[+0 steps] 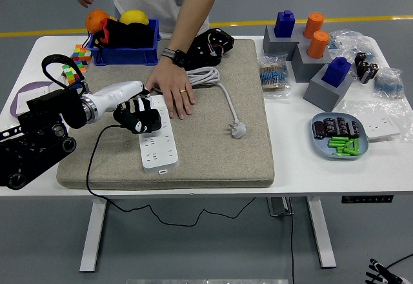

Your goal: Press the white button,pick up the black plug,place it near the board,insert it into the board

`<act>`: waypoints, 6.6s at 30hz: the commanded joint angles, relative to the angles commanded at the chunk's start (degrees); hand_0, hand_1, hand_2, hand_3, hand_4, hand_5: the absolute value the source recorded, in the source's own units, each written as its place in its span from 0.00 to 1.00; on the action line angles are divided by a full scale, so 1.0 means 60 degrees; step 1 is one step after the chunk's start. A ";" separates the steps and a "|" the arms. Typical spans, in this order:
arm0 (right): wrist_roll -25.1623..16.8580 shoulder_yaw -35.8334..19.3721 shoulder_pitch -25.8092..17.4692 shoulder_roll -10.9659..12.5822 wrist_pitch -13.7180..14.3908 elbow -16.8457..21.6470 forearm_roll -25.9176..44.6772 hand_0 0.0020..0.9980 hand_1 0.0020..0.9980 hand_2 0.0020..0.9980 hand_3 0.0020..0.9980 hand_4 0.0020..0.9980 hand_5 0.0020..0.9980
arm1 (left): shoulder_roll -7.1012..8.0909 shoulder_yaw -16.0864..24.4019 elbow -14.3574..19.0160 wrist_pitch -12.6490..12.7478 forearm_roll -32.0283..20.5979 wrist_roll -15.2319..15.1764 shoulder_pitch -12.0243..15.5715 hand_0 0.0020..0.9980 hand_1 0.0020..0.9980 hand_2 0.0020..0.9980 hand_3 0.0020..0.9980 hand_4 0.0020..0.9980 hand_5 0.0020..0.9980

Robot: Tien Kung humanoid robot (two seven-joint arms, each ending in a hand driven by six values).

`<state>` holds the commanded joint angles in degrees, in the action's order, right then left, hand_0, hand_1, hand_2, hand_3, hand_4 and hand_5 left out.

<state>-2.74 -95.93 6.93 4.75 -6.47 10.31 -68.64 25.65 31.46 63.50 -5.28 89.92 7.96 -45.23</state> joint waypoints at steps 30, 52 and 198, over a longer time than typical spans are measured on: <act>0.0013 0.0156 0.0029 0.0028 -0.0007 0.0000 0.0066 0.78 0.66 0.64 0.62 0.71 0.47 | 0.0051 -0.0648 -0.0435 -0.0381 0.0301 0.0406 -0.0534 0.34 0.28 0.25 0.28 0.64 0.00; 0.0015 0.0225 0.0043 0.0065 -0.0014 0.0000 0.0130 0.78 0.66 0.64 0.62 0.71 0.47 | -0.0327 -0.1467 -0.0538 -0.0501 0.0322 0.0762 -0.1109 0.32 0.27 0.24 0.26 0.61 0.00; -0.0069 0.0176 -0.0142 -0.0111 -0.0015 0.0000 -0.0005 0.78 0.66 0.64 0.62 0.71 0.46 | -0.0318 0.8367 -0.2169 0.2022 0.0485 -0.1143 0.2562 0.97 1.00 1.00 0.99 0.96 0.41</act>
<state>-3.16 -94.87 6.08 4.09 -6.55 10.31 -68.68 23.74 81.67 50.49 6.85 92.83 1.10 -29.86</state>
